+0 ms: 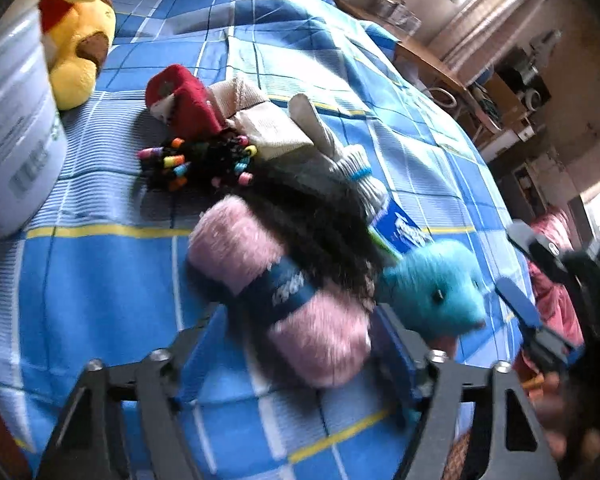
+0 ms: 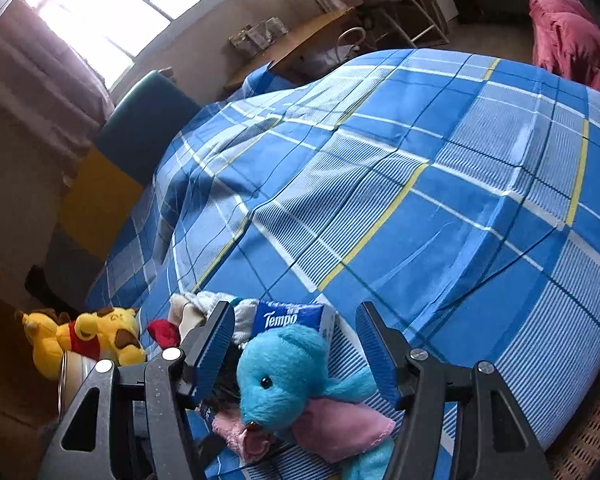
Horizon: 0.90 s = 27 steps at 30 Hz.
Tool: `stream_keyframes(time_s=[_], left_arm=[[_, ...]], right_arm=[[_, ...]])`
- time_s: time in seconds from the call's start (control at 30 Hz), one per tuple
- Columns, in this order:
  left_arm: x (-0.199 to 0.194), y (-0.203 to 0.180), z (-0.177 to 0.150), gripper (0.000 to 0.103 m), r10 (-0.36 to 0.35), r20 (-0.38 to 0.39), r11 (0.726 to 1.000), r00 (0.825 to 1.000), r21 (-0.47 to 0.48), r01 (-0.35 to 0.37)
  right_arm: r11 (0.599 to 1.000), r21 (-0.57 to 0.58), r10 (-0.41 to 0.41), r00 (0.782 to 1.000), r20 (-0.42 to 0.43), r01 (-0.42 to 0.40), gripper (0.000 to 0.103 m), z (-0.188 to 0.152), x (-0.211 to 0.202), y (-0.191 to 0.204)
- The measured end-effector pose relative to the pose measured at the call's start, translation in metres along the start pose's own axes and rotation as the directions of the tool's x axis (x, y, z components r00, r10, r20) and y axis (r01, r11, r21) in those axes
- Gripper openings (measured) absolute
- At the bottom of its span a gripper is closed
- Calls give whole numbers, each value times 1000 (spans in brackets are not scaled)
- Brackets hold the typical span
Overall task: Organize soft objects
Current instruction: 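Grasp the pink rolled towel with the left gripper while the right gripper approaches the teal bear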
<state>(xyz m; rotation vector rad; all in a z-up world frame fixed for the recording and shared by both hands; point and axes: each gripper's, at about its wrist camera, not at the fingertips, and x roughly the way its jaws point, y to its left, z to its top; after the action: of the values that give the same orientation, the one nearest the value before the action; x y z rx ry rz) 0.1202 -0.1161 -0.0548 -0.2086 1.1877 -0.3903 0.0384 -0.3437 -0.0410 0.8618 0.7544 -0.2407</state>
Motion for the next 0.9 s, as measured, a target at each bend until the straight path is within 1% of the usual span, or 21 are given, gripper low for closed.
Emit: stream_keyframes(time_s=[0.07, 0.13, 0.17, 0.2, 0.23, 0.27, 0.33, 0.4, 0.53, 0.6, 0.67, 0.77, 0.9], left_arm=[[11, 0, 6, 81, 22, 0, 1000, 1000, -20, -22], [24, 3, 10, 81, 23, -22, 999, 999, -29, -24], [27, 2, 11, 79, 24, -30, 1000, 999, -19, -24], [27, 2, 10, 71, 30, -21, 1000, 999, 4, -30], [24, 2, 8, 52, 34, -6, 999, 999, 37, -34], [21, 3, 6, 52, 15, -14, 998, 1000, 59, -14], [10, 13, 0, 50, -29, -12, 997, 999, 68, 30], [-3, 24, -10, 48, -43, -13, 995, 999, 88, 44], [-24, 50, -34, 48, -67, -61, 992, 996, 99, 73], [-33, 61, -46, 49, -65, -84, 992, 994, 104, 73], [-43, 72, -56, 49, -63, -111, 992, 992, 101, 75], [-58, 84, -67, 54, -71, -107, 994, 992, 74, 79], [-68, 87, -77, 62, -42, -79, 994, 996, 99, 49]], right_arm=[[1000, -9, 2, 1000, -5, -2, 64, -1, 1, 2], [1000, -15, 5, 1000, -15, -5, 64, -2, 4, 3], [1000, -16, 5, 1000, -19, -5, 64, -2, 4, 3], [1000, -19, 3, 1000, -24, -4, 64, -2, 6, 4], [1000, -22, 0, 1000, -25, 0, 64, -2, 6, 4], [1000, -23, -2, 1000, -27, 1, 64, -2, 7, 3], [1000, -24, -4, 1000, -27, 3, 64, -1, 8, 4], [1000, -27, -7, 1000, -27, 6, 64, -1, 8, 3], [999, -53, -14, 1000, -26, 13, 64, -2, 8, 7], [998, -68, -20, 999, -40, 17, 64, -4, 11, 10], [996, -92, -21, 997, -75, 14, 64, -7, 17, 14], [989, -148, -28, 992, -124, 9, 64, -13, 26, 23], [976, -217, -51, 987, -154, 16, 64, -22, 33, 33]])
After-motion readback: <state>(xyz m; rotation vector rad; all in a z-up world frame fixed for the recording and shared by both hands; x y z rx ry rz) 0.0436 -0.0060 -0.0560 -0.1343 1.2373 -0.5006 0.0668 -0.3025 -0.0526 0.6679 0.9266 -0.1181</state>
